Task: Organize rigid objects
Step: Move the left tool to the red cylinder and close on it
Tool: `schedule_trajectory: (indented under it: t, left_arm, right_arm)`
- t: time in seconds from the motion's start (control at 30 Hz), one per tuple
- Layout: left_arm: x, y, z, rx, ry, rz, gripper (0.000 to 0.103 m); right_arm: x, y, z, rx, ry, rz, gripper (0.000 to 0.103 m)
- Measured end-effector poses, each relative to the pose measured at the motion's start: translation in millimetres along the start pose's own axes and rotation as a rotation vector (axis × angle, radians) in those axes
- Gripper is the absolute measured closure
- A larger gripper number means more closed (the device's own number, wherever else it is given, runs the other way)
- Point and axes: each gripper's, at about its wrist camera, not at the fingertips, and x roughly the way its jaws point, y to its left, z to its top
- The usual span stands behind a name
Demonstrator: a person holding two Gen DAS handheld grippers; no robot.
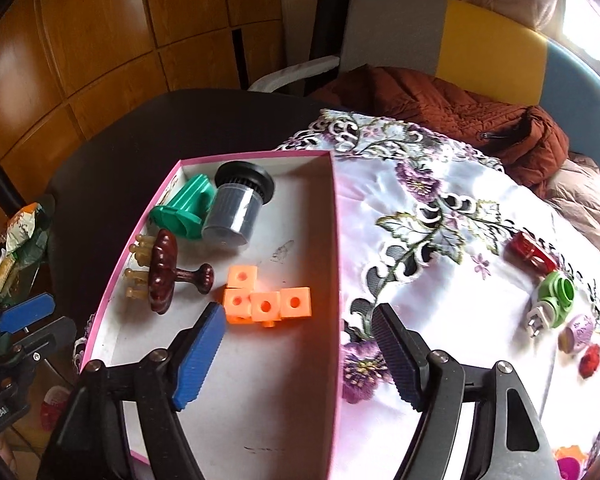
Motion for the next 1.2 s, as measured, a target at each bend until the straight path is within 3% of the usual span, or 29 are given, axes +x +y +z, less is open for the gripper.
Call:
schedule_trajectory:
  t: [0.23,0.43,0.73,0.93,1.2]
  left_arm:
    - [-5,-19,10,0.048,-0.018,-0.04,0.058]
    - [-6,-43,23,0.085,-0.02,-0.1,0.058]
    - [3,-112,52,0.216,-0.004,-0.185,0.058]
    - [35,-184,74,0.384,0.043,-0.213,0.058]
    - [98,-269,109,0.569,0.083,-0.208,0.058]
  right_arm:
    - [-25,-55,-7,0.083,-0.023,-0.065,0.023]
    - [-52,-132,-17,0.195,-0.042,-0.176,0.021]
    - [-84,-269,-58,0.506,-0.089,-0.372,0.018]
    - [-102,-317,-89,0.755,-0.173,-0.353,0.018]
    - [-102,-316,-85,0.774,-0.176,-0.319,0.015]
